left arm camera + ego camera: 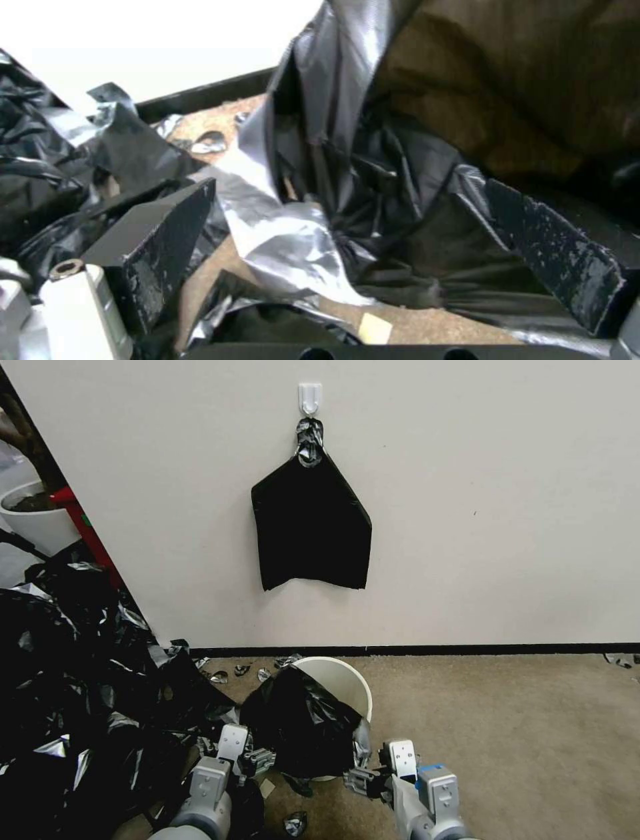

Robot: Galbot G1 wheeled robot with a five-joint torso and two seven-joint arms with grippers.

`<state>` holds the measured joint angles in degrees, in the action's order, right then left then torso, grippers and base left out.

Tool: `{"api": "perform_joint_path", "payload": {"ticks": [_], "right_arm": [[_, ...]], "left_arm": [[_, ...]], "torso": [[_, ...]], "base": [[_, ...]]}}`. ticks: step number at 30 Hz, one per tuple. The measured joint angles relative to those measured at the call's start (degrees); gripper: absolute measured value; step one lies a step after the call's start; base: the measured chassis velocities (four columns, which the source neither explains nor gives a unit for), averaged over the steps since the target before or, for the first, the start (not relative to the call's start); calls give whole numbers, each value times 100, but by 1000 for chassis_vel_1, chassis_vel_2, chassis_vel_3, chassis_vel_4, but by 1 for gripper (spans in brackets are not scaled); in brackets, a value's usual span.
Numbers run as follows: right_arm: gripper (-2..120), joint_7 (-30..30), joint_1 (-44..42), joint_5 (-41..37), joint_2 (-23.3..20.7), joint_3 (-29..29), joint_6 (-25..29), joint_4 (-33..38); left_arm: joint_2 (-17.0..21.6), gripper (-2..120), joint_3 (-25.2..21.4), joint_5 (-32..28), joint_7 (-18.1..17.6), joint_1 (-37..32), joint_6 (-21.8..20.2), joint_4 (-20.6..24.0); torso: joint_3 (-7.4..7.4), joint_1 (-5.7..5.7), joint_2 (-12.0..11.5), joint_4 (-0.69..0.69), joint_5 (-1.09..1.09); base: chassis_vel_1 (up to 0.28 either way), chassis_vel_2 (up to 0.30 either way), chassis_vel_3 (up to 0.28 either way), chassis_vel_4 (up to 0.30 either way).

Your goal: Place a trash bag onto the trash bin.

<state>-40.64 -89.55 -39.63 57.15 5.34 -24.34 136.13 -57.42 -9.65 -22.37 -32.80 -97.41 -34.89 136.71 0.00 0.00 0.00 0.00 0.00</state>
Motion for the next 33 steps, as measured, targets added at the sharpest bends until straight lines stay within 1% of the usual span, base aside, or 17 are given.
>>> {"api": "perform_joint_path", "payload": {"ticks": [2,3,6,7,10,11,14,15,17,18,19,20,21,22,23,28,33], "right_arm": [[100,44,4,-37,29,4,345,-73],[100,44,4,-37,29,4,345,-73],[100,74,17,-170,84,22,871,-170],[100,74,17,-170,84,22,871,-170],[100,193,41,-218,110,13,1384,-265],[100,193,41,-218,110,13,1384,-265],[100,373,57,-223,117,1,1706,-291],[100,373,57,-223,117,1,1706,-291],[100,496,51,-221,108,14,1791,-292],[100,533,44,-216,102,26,1792,-296],[100,533,44,-216,102,26,1792,-296],[100,549,41,-212,98,39,1792,-308],[100,553,41,-212,98,43,1792,-314],[100,560,44,-209,96,56,1792,-336],[100,561,58,-207,95,61,1788,-353],[100,601,153,-183,95,30,1792,-366],[100,846,511,-16,142,-182,1751,-312]], "left_arm": [[-17,100,27,2,19,-9,7,12],[-17,100,27,2,19,-9,7,12],[-56,100,106,10,52,-34,44,22],[-56,100,106,10,52,-34,44,22],[-99,100,208,21,165,-43,139,21],[-99,100,208,21,165,-43,139,21],[-137,100,272,22,495,-5,522,-98],[-137,100,272,22,495,-5,522,-98],[-209,100,298,35,919,59,1113,-324],[-239,100,307,33,1114,79,1304,-422],[-239,100,307,33,1114,79,1304,-422],[-258,100,306,32,1325,87,1451,-500],[-260,100,305,32,1379,87,1483,-518],[-266,100,304,32,1598,87,1584,-591],[-269,100,312,37,1687,87,1617,-631],[-263,100,308,48,1731,89,1630,-640],[-195,100,183,145,1730,17,1610,-379]], "torso": [[0,0,0,0,0],[0,0,0,0,0],[0,0,0,0,0],[0,0,0,0,0],[0,0,0,0,0],[0,0,0,0,0],[0,0,0,0,0],[0,0,0,0,0],[0,0,0,0,0],[0,0,0,0,0],[0,0,0,0,0],[0,0,0,0,0],[0,0,0,0,0],[0,0,0,0,0],[0,0,0,0,0],[0,0,0,0,0],[0,0,0,-1,-1]], "base": [[0,0,0,0],[0,0,0,0],[0,0,0,0],[0,0,0,0],[0,0,0,0],[0,0,0,0],[0,0,0,0],[0,0,0,0],[0,0,0,0],[0,0,0,0],[0,0,0,0],[0,0,0,0],[0,0,0,0],[0,0,0,0],[0,0,0,0],[0,0,0,0],[0,0,0,0]]}}
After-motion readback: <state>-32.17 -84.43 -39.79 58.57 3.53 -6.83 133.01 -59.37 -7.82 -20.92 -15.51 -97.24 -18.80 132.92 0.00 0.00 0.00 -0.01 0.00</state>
